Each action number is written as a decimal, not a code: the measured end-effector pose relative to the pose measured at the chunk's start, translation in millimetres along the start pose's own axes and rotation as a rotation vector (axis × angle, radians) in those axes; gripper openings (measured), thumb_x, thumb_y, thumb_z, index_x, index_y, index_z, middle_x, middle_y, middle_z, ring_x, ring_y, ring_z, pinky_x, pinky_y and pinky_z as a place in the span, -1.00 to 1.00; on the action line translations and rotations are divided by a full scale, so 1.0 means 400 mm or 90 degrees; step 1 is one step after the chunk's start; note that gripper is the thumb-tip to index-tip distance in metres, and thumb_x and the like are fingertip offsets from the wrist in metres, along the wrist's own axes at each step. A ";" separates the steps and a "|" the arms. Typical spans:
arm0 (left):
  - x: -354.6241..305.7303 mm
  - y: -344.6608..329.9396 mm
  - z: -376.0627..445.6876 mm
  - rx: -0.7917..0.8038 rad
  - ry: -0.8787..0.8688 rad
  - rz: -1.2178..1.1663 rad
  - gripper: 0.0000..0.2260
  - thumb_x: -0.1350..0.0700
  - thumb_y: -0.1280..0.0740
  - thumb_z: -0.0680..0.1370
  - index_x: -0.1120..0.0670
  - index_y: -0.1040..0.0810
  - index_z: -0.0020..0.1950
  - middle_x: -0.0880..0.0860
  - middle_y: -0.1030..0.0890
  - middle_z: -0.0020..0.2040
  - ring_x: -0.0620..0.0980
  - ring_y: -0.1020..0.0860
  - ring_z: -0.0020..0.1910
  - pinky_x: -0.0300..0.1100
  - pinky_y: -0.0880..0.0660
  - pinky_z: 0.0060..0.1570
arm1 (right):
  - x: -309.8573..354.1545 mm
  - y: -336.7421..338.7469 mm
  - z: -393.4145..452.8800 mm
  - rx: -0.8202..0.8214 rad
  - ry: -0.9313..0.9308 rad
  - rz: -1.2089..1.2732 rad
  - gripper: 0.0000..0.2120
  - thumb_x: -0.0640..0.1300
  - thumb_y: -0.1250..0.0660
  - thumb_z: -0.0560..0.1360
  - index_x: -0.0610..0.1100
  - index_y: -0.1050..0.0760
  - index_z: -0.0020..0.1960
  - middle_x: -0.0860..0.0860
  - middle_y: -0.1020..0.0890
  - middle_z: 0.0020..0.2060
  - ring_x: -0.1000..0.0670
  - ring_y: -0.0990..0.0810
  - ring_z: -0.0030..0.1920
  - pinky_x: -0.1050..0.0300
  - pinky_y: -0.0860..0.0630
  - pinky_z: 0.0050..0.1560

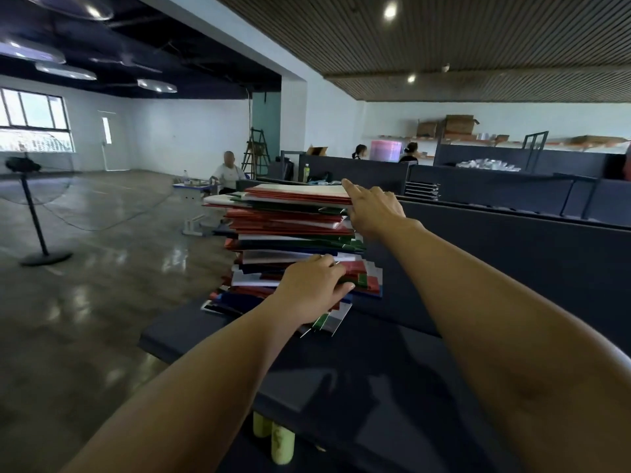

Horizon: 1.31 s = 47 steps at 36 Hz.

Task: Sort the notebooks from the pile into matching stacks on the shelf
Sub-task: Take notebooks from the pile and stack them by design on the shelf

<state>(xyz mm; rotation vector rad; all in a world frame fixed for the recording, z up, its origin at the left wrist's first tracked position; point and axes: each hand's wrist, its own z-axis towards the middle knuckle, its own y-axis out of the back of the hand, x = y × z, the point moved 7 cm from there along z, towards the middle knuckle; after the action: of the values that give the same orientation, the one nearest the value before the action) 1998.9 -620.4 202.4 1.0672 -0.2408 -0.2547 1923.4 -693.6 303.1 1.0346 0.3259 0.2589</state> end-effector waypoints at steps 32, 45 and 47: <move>-0.059 -0.008 -0.041 -0.004 -0.031 -0.011 -0.62 -0.14 -0.09 0.64 0.04 -0.47 0.30 -0.02 -0.49 0.22 -0.02 -0.44 0.19 -0.08 -0.50 0.03 | 0.046 0.098 -0.124 -0.195 0.145 -0.122 -0.44 -0.27 -0.30 0.51 -0.08 -0.20 0.45 -0.05 -0.58 0.03 -0.11 -0.60 -0.06 0.08 -0.40 -0.26; -0.203 0.002 -0.060 -0.005 -0.107 -0.047 -0.63 -0.12 -0.09 0.64 0.06 -0.48 0.29 0.00 -0.48 0.24 0.00 -0.41 0.26 -0.07 -0.46 0.04 | -0.108 0.185 -0.361 -0.266 0.052 -0.132 -0.55 -0.31 -0.26 0.52 -0.21 -0.34 0.40 -0.20 -0.61 -0.01 -0.25 -0.63 -0.15 -0.04 -0.48 -0.30; -0.239 -0.008 -0.061 0.001 -0.124 -0.058 -0.63 -0.13 -0.10 0.64 0.06 -0.49 0.29 -0.01 -0.49 0.22 -0.01 -0.42 0.25 -0.06 -0.47 0.02 | -0.139 0.191 -0.410 -0.267 0.032 -0.141 -0.52 -0.32 -0.32 0.48 -0.23 -0.37 0.39 -0.20 -0.62 -0.03 -0.24 -0.63 -0.18 -0.01 -0.47 -0.32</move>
<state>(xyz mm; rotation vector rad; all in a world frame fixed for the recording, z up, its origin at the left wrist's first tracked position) 1916.0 -571.0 181.4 1.0573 -0.3678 -0.4406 1805.1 -546.0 300.3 0.5735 0.4074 0.1448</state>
